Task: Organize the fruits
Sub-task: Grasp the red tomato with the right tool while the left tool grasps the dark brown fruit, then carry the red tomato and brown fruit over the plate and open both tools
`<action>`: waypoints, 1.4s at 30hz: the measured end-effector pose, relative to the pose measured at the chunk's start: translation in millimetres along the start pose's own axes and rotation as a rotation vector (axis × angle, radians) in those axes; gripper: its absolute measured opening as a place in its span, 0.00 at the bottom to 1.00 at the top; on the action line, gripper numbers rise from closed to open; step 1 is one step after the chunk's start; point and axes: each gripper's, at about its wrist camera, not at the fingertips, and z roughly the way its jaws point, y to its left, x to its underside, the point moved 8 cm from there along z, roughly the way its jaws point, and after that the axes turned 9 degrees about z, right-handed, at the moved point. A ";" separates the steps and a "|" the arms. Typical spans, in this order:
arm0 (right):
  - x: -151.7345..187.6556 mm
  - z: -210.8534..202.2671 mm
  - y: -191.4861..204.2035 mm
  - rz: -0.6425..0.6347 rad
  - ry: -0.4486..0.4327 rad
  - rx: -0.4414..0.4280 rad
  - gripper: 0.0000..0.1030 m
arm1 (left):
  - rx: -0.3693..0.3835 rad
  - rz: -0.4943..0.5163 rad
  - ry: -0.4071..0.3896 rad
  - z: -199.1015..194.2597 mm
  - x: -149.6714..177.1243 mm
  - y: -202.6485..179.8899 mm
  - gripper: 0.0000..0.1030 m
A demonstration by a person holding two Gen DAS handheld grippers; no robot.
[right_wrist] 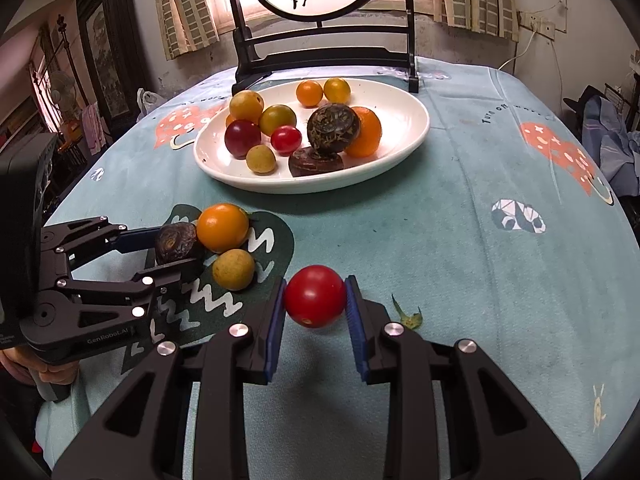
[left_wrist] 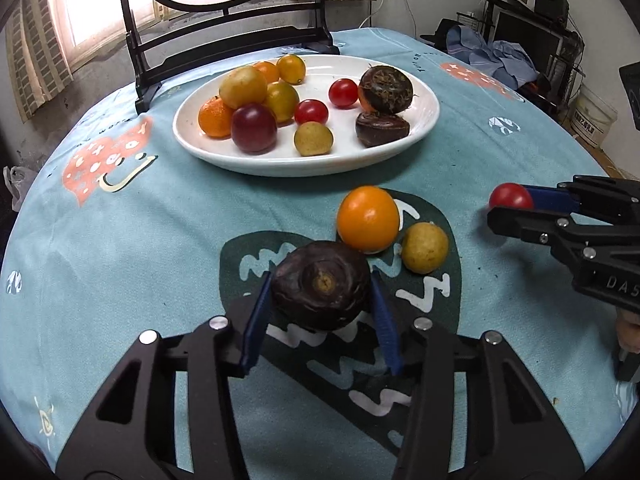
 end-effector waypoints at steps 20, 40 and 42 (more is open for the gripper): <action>-87.6 -13.4 14.6 0.060 -0.235 -0.090 0.29 | 0.029 -0.087 -0.162 -29.3 -80.2 21.0 0.46; -157.4 47.3 -30.8 0.188 -0.196 -0.072 0.38 | -0.062 -0.044 -0.136 24.3 -137.3 38.6 0.81; -150.5 28.8 -24.4 0.170 -0.209 -0.087 0.40 | -0.112 -0.046 -0.178 3.0 -135.0 41.1 0.88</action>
